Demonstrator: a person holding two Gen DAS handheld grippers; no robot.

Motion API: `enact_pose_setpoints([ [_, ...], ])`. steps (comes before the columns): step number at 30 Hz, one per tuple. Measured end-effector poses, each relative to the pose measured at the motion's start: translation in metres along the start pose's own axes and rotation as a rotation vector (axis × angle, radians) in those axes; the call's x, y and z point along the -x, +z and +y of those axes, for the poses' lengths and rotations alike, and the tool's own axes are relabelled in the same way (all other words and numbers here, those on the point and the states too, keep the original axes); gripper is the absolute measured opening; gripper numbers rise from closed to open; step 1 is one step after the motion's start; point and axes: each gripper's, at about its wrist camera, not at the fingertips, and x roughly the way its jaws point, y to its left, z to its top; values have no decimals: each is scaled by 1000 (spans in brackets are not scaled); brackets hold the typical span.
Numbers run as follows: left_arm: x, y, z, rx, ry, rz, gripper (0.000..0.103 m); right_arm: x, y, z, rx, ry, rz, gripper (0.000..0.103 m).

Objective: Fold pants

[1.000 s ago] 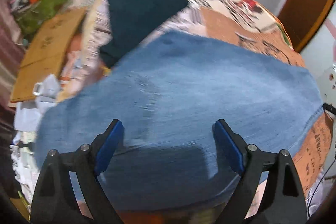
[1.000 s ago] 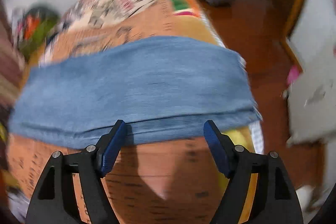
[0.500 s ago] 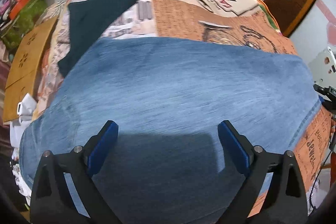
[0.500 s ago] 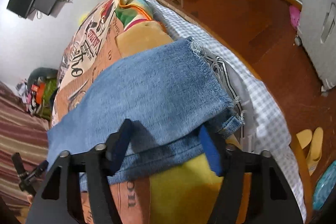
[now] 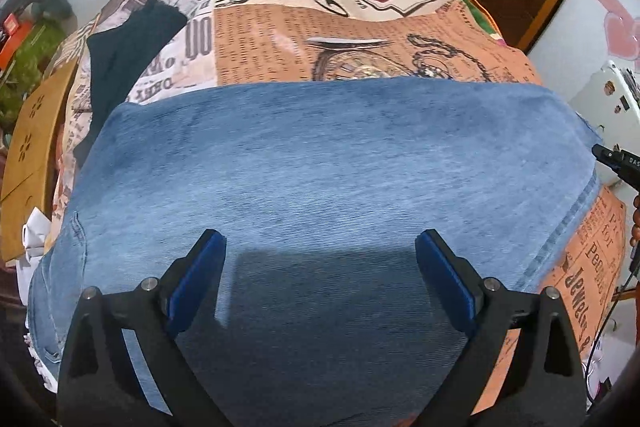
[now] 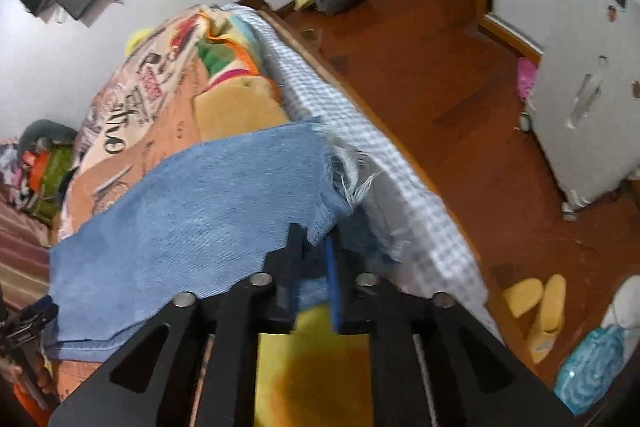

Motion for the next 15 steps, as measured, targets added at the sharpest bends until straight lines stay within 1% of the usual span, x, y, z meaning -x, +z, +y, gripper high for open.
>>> enact_pose_setpoints([
  [1,0,0,-3,-9,-1,0,98,3,-2,-1,-6,1,13,23],
  [2,-1,0,-7,-20,-2,-1,98,9,-5,-3,-10,38,33,24],
  [3,-2,0,-12,-33,-2,-1,98,12,-7,-1,-11,67,40,30],
  [4,-2,0,-16,-44,-2,0,98,17,-11,1,-15,96,46,42],
  [6,-4,1,-25,-73,-4,2,98,22,-18,5,-27,151,54,54],
  [7,-6,1,-31,-89,-2,2,99,22,-21,6,-39,181,62,56],
  [10,-8,0,-45,-131,11,-5,101,11,-30,7,-117,289,123,57],
  [12,-10,-1,-54,-154,19,-10,101,0,-32,9,-154,300,146,58],
  [15,-11,0,-61,-160,20,-11,101,-15,-28,5,-197,293,140,58],
])
